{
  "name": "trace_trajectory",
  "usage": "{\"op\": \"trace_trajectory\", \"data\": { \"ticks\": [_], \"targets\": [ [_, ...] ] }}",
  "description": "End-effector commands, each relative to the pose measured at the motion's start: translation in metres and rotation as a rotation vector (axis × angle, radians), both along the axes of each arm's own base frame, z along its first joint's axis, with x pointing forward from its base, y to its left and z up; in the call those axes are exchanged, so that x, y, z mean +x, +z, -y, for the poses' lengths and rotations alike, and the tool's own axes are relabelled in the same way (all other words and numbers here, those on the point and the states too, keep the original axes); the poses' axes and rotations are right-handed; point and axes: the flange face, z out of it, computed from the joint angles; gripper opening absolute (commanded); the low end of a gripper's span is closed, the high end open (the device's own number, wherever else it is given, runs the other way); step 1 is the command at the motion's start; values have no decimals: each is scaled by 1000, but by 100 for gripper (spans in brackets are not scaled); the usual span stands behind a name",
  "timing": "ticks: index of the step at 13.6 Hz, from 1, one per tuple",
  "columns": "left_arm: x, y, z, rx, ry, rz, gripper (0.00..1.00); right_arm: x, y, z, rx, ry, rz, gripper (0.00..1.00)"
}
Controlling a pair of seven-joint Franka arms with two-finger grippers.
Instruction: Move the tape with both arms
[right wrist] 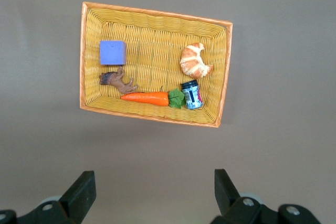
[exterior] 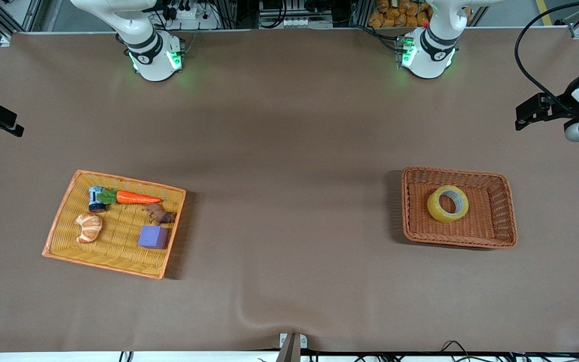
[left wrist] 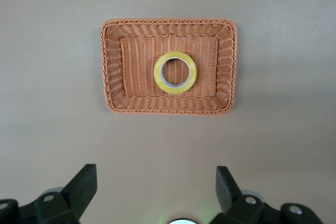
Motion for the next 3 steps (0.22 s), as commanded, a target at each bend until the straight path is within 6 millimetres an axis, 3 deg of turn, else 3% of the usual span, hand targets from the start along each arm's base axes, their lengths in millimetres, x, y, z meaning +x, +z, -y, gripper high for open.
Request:
{"op": "trace_trajectory", "data": {
  "ticks": [1,3],
  "targets": [
    [-3,3,-2,-22,12,-7,100,-5,6,-2,10,-15,4,100],
    [-3,3,-2,-22,12,-7,100,-5,6,0,10,-18,2,100]
  ]
}}
